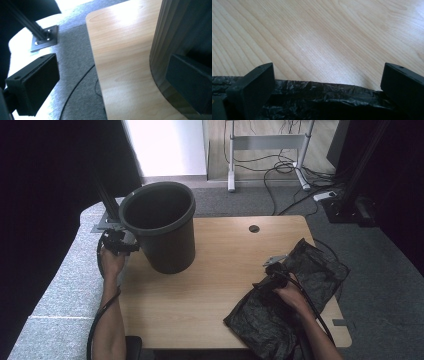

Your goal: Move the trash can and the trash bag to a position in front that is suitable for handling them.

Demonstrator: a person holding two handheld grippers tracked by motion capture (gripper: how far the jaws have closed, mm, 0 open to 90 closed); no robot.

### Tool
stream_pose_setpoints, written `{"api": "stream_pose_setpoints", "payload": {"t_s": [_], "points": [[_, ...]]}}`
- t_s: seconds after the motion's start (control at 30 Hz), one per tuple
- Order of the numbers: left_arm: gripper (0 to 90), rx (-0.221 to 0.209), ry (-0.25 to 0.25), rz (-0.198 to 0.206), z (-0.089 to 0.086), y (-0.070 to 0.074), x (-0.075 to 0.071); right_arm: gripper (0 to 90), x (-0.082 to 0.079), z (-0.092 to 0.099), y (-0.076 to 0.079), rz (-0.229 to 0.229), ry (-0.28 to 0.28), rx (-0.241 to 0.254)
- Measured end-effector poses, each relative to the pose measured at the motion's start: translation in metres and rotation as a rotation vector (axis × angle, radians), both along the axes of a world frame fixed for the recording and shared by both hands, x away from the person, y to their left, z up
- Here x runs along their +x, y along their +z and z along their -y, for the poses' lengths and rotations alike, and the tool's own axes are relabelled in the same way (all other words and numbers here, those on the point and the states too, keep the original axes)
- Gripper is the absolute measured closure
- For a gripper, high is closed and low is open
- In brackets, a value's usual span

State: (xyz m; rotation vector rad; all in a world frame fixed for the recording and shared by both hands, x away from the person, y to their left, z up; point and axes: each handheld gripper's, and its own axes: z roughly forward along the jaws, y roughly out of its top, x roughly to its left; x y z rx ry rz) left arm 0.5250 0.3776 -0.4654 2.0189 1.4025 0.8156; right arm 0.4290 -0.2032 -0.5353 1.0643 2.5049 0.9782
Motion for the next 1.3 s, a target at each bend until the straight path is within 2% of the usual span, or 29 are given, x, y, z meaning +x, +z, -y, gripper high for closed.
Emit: {"api": "stream_pose_setpoints", "payload": {"t_s": [0.07, 0.17, 0.2, 0.27, 0.33, 0.43, 0.53, 0.6, 0.7, 0.8, 0.87, 0.9, 0.93, 1.03, 1.13, 1.17, 1.2, 1.23, 1.3], "points": [[0.4, 0.007, -0.030, 0.020, 0.010, -0.002, -0.003, 0.0, 0.002, 0.001, 0.000, 0.003, -0.002, 0.016], [0.0, 0.037, -0.103, 0.052, 0.028, -0.004, -0.007, 0.0, 0.007, 0.000, 0.002, 0.011, -0.002, 0.022], [0.0, 0.039, -0.104, 0.065, 0.031, -0.003, -0.006, 0.0, 0.009, -0.002, 0.003, 0.013, -0.002, 0.023], [0.0, -0.008, -0.068, 0.072, 0.030, 0.002, 0.002, 0.0, 0.013, -0.004, 0.006, 0.032, 0.003, 0.021], [0.0, -0.024, -0.050, 0.070, 0.029, 0.007, 0.012, 0.0, 0.018, -0.008, 0.011, 0.050, -0.002, 0.029], [0.0, -0.009, -0.080, 0.054, 0.031, 0.011, 0.022, 0.0, 0.027, -0.012, 0.019, 0.080, -0.005, 0.044], [0.0, 0.003, -0.111, 0.057, 0.041, 0.012, 0.022, 0.0, 0.037, -0.015, 0.028, 0.118, -0.025, 0.060], [0.0, -0.012, -0.127, 0.066, 0.050, 0.011, 0.020, 0.0, 0.045, -0.015, 0.034, 0.129, -0.047, 0.080], [0.0, -0.057, -0.171, 0.071, 0.067, 0.007, 0.018, 0.0, 0.054, -0.015, 0.041, 0.139, -0.082, 0.117], [0.0, -0.070, -0.206, 0.070, 0.089, 0.004, 0.019, 0.0, 0.065, -0.015, 0.047, 0.148, -0.107, 0.121], [0.0, -0.071, -0.231, 0.070, 0.105, 0.004, 0.020, 0.0, 0.072, -0.015, 0.051, 0.160, -0.131, 0.117], [0.0, -0.071, -0.231, 0.070, 0.105, 0.004, 0.020, 0.0, 0.076, -0.014, 0.053, 0.163, -0.144, 0.125], [0.0, -0.074, -0.268, 0.072, 0.124, 0.004, 0.020, 0.0, 0.081, -0.013, 0.055, 0.163, -0.165, 0.143], [0.0, -0.067, -0.311, 0.068, 0.148, 0.005, 0.022, 0.0, 0.093, -0.011, 0.058, 0.160, -0.211, 0.185], [0.0, -0.057, -0.352, 0.062, 0.171, 0.006, 0.025, 0.0, 0.104, -0.008, 0.058, 0.168, -0.256, 0.187], [0.0, -0.047, -0.357, 0.068, 0.178, 0.007, 0.026, 0.0, 0.108, -0.007, 0.058, 0.175, -0.269, 0.181], [0.0, -0.031, -0.361, 0.069, 0.182, 0.010, 0.028, 0.0, 0.111, -0.004, 0.057, 0.184, -0.293, 0.154], [0.0, -0.025, -0.355, 0.058, 0.184, 0.012, 0.031, 0.0, 0.114, -0.002, 0.056, 0.192, -0.311, 0.142], [0.0, -0.044, -0.326, 0.048, 0.186, 0.016, 0.039, 0.0, 0.121, 0.005, 0.053, 0.177, -0.329, 0.168]]}}
